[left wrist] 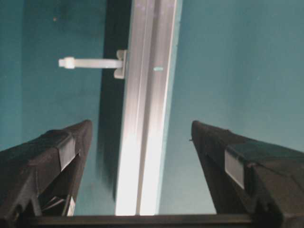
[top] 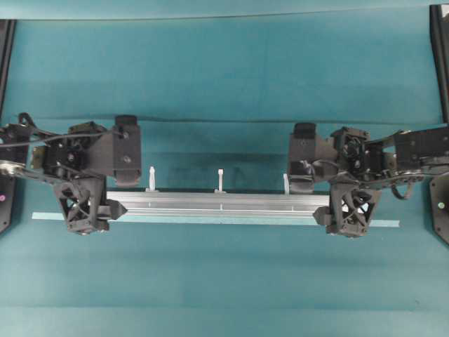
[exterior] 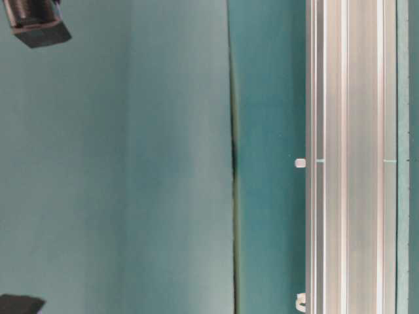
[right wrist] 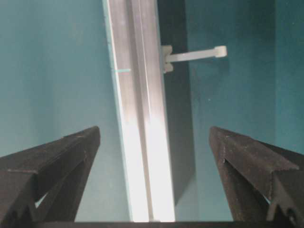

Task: Lift the large metal rail with both hands.
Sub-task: 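Close both grippers on the silver rail near each end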

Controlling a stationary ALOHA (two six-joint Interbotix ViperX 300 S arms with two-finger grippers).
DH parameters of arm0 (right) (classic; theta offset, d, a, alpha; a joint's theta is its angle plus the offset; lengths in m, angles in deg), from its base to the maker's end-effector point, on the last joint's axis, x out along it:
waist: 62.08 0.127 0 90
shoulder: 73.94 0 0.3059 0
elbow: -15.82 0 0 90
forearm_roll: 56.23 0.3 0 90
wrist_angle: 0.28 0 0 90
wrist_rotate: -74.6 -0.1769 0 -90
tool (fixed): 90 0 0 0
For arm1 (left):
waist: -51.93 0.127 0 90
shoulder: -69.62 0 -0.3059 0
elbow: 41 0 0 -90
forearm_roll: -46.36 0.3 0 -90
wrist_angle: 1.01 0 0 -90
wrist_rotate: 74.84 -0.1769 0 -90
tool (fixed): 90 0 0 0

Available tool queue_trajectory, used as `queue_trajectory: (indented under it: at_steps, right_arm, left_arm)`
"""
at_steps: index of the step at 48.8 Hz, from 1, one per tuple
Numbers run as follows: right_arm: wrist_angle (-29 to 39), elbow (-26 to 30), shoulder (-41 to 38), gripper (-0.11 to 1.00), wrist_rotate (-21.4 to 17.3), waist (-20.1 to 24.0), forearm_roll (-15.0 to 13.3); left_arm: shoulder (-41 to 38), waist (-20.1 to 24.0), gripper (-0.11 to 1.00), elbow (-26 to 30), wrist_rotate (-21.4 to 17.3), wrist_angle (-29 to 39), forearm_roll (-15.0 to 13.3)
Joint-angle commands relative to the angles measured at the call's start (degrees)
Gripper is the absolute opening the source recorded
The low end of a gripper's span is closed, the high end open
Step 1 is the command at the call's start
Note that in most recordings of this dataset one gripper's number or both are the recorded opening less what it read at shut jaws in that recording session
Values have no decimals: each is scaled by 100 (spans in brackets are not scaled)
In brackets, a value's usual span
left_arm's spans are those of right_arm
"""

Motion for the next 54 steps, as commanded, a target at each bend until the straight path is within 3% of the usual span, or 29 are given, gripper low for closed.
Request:
queue_trajectory:
  at_steps: [1,29,54]
  right_arm:
    - [-62,18,-114,97,9,26,-35]
    - [-316,-105,-422,97,132,44,-62]
    - [-791,-308,-1028,97,202,70,-62]
  left_arm:
    - [-123,-35,90,35,-9,-70,26]
    - [-1072,53,90,-79,-44,-844,26]
    - [-1318,158,90,-483,-44,-1424,9]
